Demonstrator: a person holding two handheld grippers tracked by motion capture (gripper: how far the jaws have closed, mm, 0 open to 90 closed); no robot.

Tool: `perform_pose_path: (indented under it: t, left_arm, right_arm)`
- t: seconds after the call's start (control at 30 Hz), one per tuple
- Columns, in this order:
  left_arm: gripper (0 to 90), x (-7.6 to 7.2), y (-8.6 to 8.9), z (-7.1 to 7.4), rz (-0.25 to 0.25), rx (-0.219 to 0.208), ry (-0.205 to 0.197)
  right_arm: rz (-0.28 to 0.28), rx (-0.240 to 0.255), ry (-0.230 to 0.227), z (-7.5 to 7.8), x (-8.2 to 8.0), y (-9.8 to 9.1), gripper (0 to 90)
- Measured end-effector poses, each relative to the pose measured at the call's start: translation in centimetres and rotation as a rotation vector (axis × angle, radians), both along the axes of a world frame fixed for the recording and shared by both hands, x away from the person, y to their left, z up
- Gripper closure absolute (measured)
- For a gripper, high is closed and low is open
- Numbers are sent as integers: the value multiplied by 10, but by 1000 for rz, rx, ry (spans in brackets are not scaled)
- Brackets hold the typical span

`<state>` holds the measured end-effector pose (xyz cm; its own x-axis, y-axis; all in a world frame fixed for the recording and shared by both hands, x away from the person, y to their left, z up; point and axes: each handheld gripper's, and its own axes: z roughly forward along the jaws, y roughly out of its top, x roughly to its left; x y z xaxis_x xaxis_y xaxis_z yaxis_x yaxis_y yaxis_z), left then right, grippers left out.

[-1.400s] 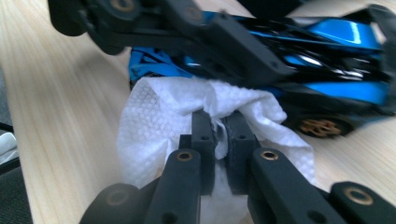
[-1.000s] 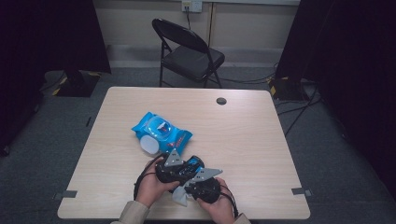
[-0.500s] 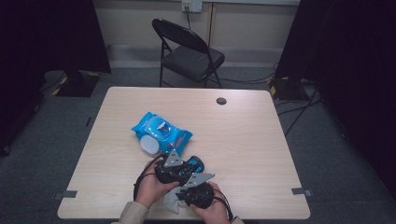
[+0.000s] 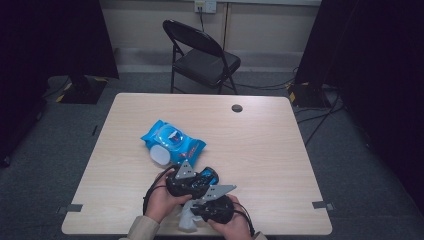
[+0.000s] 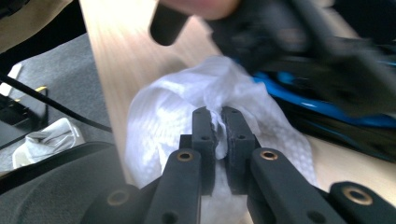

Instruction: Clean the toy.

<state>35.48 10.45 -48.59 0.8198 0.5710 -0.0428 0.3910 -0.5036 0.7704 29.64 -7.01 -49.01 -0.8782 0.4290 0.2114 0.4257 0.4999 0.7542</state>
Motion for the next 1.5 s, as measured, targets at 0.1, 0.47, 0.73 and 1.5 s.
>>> perform_pose_path:
  t: [0.1,0.47,0.73,1.5]
  left_arm:
    - [434,0,0,0,-2,3,0]
    - [434,0,0,0,0,0,3]
    - [434,0,0,0,-2,0,-2]
    - [435,-1,0,-1,1,-5,-12]
  right_arm:
    - [-31,0,-10,6,4,-16,854]
    - [-175,37,-57,27,25,-65,853]
    - [-270,9,-52,15,43,-80,853]
    - [-248,-86,-28,-11,44,-54,851]
